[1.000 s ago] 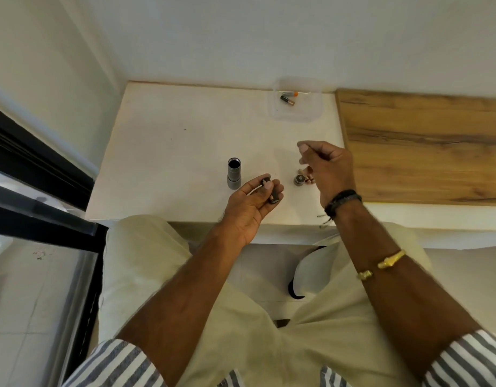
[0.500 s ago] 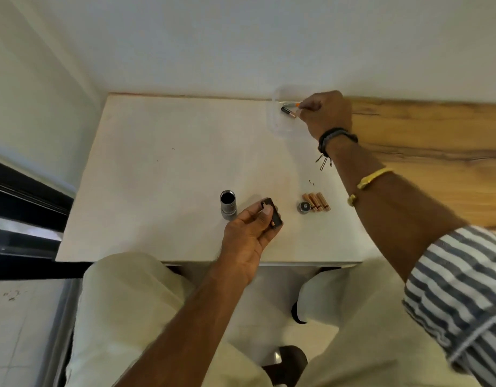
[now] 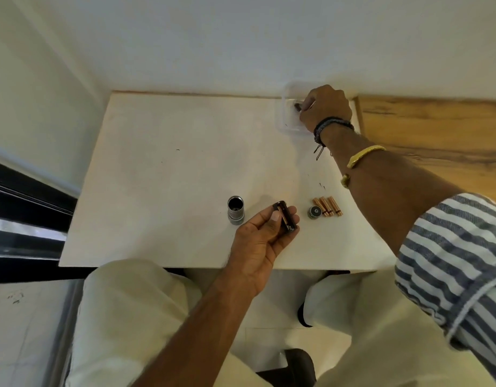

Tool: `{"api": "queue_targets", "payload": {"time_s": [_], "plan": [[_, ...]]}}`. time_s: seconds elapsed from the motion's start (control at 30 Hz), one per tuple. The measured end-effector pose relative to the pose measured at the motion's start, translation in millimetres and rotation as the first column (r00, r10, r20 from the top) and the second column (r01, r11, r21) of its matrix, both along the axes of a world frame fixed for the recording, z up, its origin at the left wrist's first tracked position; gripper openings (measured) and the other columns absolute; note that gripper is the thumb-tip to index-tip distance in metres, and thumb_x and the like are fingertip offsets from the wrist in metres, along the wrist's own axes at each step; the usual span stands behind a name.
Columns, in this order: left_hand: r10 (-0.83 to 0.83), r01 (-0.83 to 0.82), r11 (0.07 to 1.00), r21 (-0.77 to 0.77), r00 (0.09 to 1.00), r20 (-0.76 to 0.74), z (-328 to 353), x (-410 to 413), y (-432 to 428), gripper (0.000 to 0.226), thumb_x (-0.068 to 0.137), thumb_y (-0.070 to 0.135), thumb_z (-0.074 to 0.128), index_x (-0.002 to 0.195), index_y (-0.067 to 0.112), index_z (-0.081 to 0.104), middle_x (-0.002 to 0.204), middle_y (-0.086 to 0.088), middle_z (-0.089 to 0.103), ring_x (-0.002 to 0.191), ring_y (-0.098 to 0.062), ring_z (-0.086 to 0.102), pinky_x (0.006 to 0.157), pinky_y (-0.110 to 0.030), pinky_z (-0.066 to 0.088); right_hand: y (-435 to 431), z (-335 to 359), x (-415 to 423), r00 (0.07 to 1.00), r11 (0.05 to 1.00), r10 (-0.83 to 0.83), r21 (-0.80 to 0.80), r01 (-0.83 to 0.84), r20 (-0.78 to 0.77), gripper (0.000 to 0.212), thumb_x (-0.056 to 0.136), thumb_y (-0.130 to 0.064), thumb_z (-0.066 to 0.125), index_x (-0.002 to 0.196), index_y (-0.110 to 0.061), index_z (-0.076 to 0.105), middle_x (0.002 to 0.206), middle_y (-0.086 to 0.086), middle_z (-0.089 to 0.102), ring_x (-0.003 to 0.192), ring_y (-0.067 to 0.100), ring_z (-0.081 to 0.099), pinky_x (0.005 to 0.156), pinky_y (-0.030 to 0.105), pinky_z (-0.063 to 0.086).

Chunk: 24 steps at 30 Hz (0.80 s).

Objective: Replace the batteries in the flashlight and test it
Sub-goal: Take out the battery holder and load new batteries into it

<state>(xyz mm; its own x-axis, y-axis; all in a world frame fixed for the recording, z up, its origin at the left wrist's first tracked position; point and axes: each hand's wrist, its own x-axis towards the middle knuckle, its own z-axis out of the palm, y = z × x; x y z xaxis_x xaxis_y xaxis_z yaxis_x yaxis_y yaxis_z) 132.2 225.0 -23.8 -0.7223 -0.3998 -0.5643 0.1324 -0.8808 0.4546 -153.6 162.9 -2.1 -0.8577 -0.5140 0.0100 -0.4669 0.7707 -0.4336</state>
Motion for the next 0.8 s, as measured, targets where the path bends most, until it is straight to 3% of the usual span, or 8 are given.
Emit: {"api": "queue_targets", "payload": {"time_s": [0.1, 0.23, 0.33, 0.4, 0.47, 0.53, 0.67, 0.8], "plan": [[-0.001, 0.001, 1.0, -0.014, 1.0, -0.022, 3, 0, 0, 0.033, 0.098, 0.008, 0.054, 0.129, -0.003, 0.057, 0.121, -0.021, 0.068, 0.107, -0.027, 0.069, 0.087, -0.035, 0.059, 11, 8, 6, 0.999, 0.994, -0.009, -0.109, 0.014, 0.041, 0.024, 0.083, -0.022, 0.068, 0.106, -0.026, 0.071, 0.115, 0.001, 0.069, 0.106, 0.024, 0.064, 0.075, 0.029, 0.048], [-0.002, 0.001, 0.999, -0.033, 0.999, -0.034, 8, 1, 1, 0.032, 0.096, 0.008, 0.057, 0.126, -0.003, 0.058, 0.119, -0.021, 0.069, 0.107, -0.029, 0.069, 0.089, -0.037, 0.058, 37, 27, 28, 0.996, 0.946, 0.022, -0.323, 0.008, 0.089, 0.038, 0.086, -0.02, 0.061, 0.123, -0.028, 0.068, 0.097, 0.0, 0.067, 0.089, 0.018, 0.062, 0.081, 0.033, 0.056], [-0.016, 0.013, 0.998, -0.063, 0.999, -0.044, 9, 3, 1, 0.031, 0.095, 0.008, 0.059, 0.124, -0.002, 0.06, 0.118, -0.02, 0.07, 0.107, -0.029, 0.069, 0.088, -0.037, 0.058, 67, 37, 59, 0.975, 0.873, 0.032, -0.481, 0.08, 0.22, 0.038, 0.09, -0.012, 0.055, 0.12, -0.026, 0.073, 0.085, -0.004, 0.066, 0.076, 0.02, 0.065, 0.076, 0.039, 0.062], [-0.02, 0.017, 0.996, -0.089, 0.999, -0.038, 8, 5, 3, 0.031, 0.095, 0.008, 0.059, 0.124, -0.003, 0.061, 0.117, -0.02, 0.07, 0.106, -0.028, 0.07, 0.087, -0.036, 0.059, 90, 41, 85, 0.909, 0.793, 0.068, -0.575, 0.2, 0.41, 0.036, 0.091, -0.007, 0.053, 0.116, -0.023, 0.074, 0.074, -0.003, 0.07, 0.066, 0.021, 0.069, 0.065, 0.042, 0.064], [-0.019, 0.016, 0.994, -0.107, 1.0, -0.021, 7, 7, 4, 0.028, 0.095, 0.008, 0.059, 0.121, -0.003, 0.062, 0.116, -0.02, 0.071, 0.104, -0.028, 0.07, 0.086, -0.036, 0.059, 115, 41, 113, 0.83, 0.731, 0.14, -0.622, 0.281, 0.54, 0.031, 0.09, -0.004, 0.057, 0.113, -0.02, 0.072, 0.065, 0.0, 0.072, 0.065, 0.025, 0.074, 0.065, 0.041, 0.064], [-0.016, 0.015, 0.991, -0.131, 1.0, -0.001, 4, 10, 5, 0.023, 0.095, 0.007, 0.06, 0.117, -0.001, 0.065, 0.114, -0.021, 0.071, 0.102, -0.028, 0.071, 0.084, -0.036, 0.059, 140, 37, 141, 0.775, 0.68, 0.202, -0.655, 0.329, 0.599, 0.03, 0.087, -0.001, 0.063, 0.111, -0.019, 0.07, 0.07, 0.006, 0.074, 0.071, 0.031, 0.077, 0.067, 0.04, 0.064], [-0.031, 0.036, 0.98, -0.196, 0.999, 0.03, 2, 20, 6, 0.021, 0.095, 0.007, 0.061, 0.115, 0.001, 0.065, 0.112, -0.02, 0.072, 0.101, -0.029, 0.072, 0.081, -0.035, 0.06, 171, 32, 180, 0.734, 0.621, 0.248, -0.685, 0.38, 0.633, 0.033, 0.083, 0.005, 0.067, 0.109, -0.014, 0.069, 0.078, 0.017, 0.072, 0.078, 0.04, 0.076, 0.072, 0.041, 0.063], [-0.065, 0.075, 0.964, -0.255, 0.997, 0.046, 3, 30, 8, 0.018, 0.094, 0.006, 0.063, 0.111, 0.004, 0.066, 0.11, -0.018, 0.073, 0.101, -0.029, 0.072, 0.081, -0.035, 0.06, 183, 32, 197, 0.793, 0.694, 0.255, -0.676, 0.248, 0.552, 0.028, 0.084, 0.0, 0.07, 0.106, -0.018, 0.07, 0.077, 0.014, 0.074, 0.074, 0.034, 0.077, 0.069, 0.041, 0.064]]}}
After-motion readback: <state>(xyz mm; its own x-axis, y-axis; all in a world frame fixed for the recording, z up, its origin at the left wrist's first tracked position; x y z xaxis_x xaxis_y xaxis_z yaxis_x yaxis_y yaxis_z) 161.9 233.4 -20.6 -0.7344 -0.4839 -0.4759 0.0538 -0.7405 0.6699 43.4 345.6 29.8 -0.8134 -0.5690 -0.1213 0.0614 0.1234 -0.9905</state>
